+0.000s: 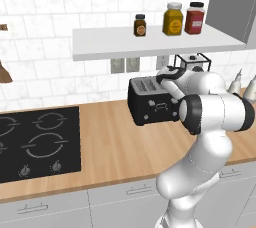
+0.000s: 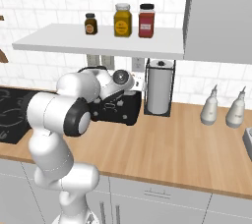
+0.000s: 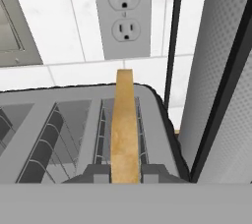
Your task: Start the toaster. Once the lever pops up, take the bread to the plate on the dining counter.
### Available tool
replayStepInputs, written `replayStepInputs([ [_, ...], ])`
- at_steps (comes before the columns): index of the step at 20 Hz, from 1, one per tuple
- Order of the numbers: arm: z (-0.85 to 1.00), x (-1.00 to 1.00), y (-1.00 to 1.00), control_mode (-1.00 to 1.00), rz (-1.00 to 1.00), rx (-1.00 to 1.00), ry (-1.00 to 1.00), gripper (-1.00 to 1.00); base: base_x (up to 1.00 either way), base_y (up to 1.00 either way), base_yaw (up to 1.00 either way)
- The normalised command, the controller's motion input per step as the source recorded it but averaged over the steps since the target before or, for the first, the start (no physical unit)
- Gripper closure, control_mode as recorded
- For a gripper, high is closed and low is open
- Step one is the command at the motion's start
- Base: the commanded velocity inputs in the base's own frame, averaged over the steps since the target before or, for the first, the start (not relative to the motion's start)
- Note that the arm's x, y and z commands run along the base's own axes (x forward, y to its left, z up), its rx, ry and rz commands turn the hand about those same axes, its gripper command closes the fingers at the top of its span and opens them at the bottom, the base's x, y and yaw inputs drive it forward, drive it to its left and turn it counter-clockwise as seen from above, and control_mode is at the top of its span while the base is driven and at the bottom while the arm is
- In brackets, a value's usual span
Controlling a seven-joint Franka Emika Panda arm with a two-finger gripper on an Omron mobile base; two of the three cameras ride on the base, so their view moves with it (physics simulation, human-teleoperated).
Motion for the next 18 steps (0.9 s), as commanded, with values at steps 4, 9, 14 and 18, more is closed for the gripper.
replayStepInputs([
  [4,0.0,0.0,0.0,-1.0,0.0,0.0,0.0,1.0,0.0,0.0,0.0],
  [9,0.0,-0.16,0.0,-1.0,0.0,0.0,-0.07,1.0,0.0,0.0,0.0],
  [14,0.17,-0.14,0.0,-1.0,0.0,0.0,-0.09,1.0,0.0,0.0,0.0],
  [18,0.33,-0.11,0.0,-1.0,0.0,0.0,-0.05,1.0,0.0,0.0,0.0],
])
